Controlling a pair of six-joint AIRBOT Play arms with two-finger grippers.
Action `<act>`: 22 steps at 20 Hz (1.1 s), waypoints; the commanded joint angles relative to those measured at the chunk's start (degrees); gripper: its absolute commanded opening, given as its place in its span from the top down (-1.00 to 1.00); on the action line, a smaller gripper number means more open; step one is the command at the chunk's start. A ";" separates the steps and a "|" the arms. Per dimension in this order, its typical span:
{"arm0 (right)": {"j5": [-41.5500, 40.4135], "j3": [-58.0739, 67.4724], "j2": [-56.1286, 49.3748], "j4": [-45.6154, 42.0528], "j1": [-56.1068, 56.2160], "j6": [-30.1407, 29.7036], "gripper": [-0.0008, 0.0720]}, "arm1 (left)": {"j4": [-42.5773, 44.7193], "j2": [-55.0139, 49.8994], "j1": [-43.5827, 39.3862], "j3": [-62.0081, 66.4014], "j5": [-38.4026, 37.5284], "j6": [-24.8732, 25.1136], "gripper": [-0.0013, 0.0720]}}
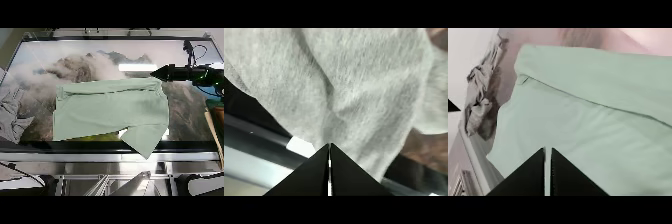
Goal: Fold the shirts.
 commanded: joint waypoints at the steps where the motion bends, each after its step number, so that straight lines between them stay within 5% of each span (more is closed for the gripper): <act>1: 4.92 -0.44 1.40 -9.01 -1.03 7.48 0.94 | -20.55 4.83 1.60 -0.04 -0.70 6.05 0.90; 2: 6.45 -1.97 2.95 -12.41 -1.31 10.43 0.95 | -28.00 5.81 1.11 -0.04 -2.71 8.66 0.56; 4: 7.04 -7.91 7.78 -18.32 -1.42 13.99 0.95 | -36.22 7.26 -0.76 -0.04 -5.73 9.40 -0.95; 9: -1.84 -28.39 24.74 -30.97 -2.23 25.59 0.95 | -30.27 7.06 -11.19 -6.19 -8.31 5.79 -0.93; 13: -2.54 -35.67 31.91 -31.47 -2.25 26.88 0.95 | -28.17 5.51 -18.29 -16.94 3.04 5.81 -0.93; 22: -1.64 -35.82 32.28 -32.26 -2.23 27.39 0.95 | -25.20 -9.11 -20.79 -18.78 -2.62 4.22 -0.93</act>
